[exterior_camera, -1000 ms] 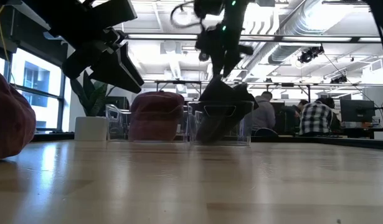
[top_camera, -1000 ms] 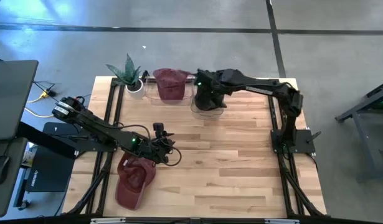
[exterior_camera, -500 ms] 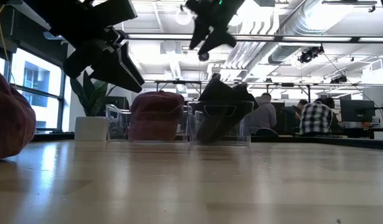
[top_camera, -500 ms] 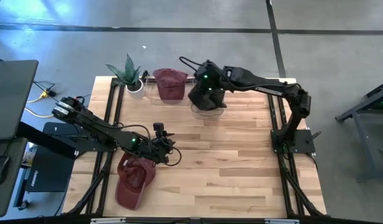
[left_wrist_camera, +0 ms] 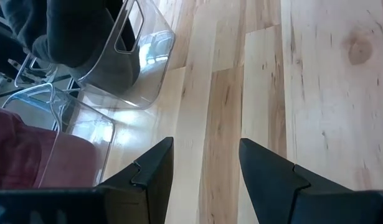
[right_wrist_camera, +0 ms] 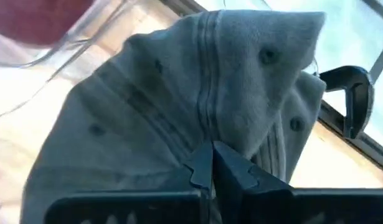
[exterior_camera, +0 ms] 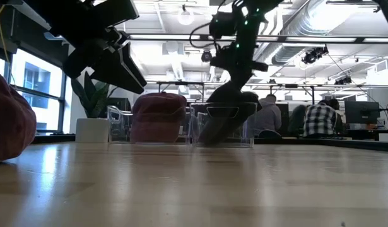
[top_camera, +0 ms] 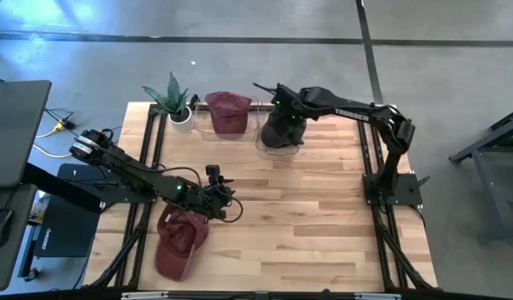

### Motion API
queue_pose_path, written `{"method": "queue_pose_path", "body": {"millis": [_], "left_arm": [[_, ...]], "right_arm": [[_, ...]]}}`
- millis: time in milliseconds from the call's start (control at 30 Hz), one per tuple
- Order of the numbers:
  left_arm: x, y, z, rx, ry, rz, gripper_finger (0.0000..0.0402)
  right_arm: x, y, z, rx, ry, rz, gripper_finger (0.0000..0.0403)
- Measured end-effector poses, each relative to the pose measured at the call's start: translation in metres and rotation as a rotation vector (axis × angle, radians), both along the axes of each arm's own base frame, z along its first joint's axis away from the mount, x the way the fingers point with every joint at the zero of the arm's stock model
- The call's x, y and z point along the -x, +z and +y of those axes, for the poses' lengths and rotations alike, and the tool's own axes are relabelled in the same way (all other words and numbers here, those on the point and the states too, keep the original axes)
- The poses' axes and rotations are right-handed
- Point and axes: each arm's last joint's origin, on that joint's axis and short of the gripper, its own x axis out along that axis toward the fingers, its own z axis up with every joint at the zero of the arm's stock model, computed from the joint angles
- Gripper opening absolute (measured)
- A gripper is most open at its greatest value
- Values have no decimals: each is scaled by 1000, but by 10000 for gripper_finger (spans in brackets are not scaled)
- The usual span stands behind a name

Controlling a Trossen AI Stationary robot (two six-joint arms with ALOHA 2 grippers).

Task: Pick & Place hat
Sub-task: Put the black cap into the right transparent bin, then put the red cap into the left transparent bin

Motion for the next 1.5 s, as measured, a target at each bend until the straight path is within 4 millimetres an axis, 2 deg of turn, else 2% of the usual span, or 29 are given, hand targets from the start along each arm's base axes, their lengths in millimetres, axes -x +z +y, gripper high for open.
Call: {"method": "queue_pose_path", "body": {"millis": [233,400,500,567,700,800,900,1000,1133,1267,1367,1500], "left_arm": [[0,0,0,0,0,-1,172],[0,0,0,0,0,-1,172],[0,0,0,0,0,-1,172],[0,0,0,0,0,-1,172],[0,0,0,5,-3,0,172],[0,0,0,10,-8,2,172],[0,0,0,2,-4,1,172],[0,0,0,1,-3,0,172],[-1,2,0,10,6,-1,172],[-2,23,-1,65,23,-27,172],[-1,39,-2,115,34,12,172],[2,65,-3,206,55,89,172]], "right_arm": [[9,42,26,76,124,-110,33],[-1,51,56,22,340,-185,44],[-12,39,68,8,426,-226,45],[-14,23,68,0,422,-233,42],[-3,-11,63,-121,369,-161,28],[4,-28,63,-187,369,-139,16],[4,-26,68,-173,392,-171,6],[4,-6,78,-85,429,-237,2],[7,26,106,99,453,-339,8],[10,43,144,238,481,-397,11],[10,31,174,293,510,-425,11],[12,-8,211,275,571,-514,12]]}}
